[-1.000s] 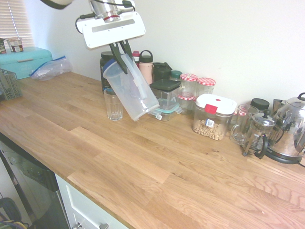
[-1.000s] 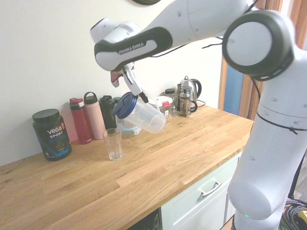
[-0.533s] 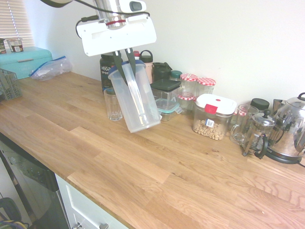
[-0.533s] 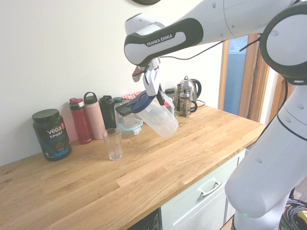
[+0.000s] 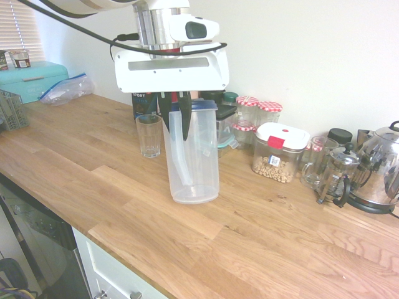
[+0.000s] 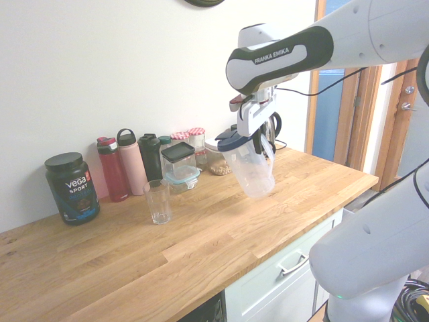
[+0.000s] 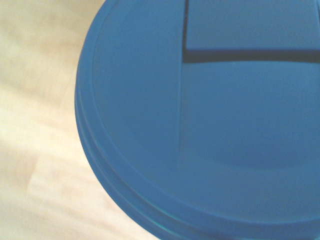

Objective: Pour me some water

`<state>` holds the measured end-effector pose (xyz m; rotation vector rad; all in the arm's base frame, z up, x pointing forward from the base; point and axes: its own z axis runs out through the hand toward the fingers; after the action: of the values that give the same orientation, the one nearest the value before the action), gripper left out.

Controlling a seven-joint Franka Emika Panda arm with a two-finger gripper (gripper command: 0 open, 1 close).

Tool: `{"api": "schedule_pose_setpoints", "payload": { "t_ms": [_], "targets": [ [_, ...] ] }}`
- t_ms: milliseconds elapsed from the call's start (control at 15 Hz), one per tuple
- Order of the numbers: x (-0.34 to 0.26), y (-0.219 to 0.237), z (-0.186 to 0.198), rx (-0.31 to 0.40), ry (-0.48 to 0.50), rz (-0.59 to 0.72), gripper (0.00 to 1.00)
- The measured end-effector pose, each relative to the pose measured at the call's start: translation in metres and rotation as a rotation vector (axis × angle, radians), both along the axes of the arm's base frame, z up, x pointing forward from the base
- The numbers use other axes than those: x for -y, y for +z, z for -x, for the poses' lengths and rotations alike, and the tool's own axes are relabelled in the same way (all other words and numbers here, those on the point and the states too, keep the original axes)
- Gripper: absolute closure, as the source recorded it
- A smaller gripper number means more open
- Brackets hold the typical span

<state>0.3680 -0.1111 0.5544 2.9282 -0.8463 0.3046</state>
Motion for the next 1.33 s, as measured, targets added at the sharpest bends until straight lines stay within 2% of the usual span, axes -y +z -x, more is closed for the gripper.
{"api": "schedule_pose_setpoints", "payload": {
  "t_ms": [467, 600, 800, 1133, 1200, 1333],
  "targets": [
    [0.02, -0.049, -0.007, 0.336, -0.228, -0.082, 1.0],
    [0.027, -0.071, -0.001, 0.404, -0.295, -0.118, 1.0],
    [0.024, -0.095, 0.002, 0.347, -0.334, -0.182, 1.0],
    [0.025, -0.095, 0.002, 0.297, -0.337, -0.204, 1.0],
    [0.029, -0.095, 0.003, 0.286, -0.336, -0.199, 0.0],
    [0.033, -0.099, 0.002, 0.26, -0.331, -0.182, 0.0]
  ]
}}
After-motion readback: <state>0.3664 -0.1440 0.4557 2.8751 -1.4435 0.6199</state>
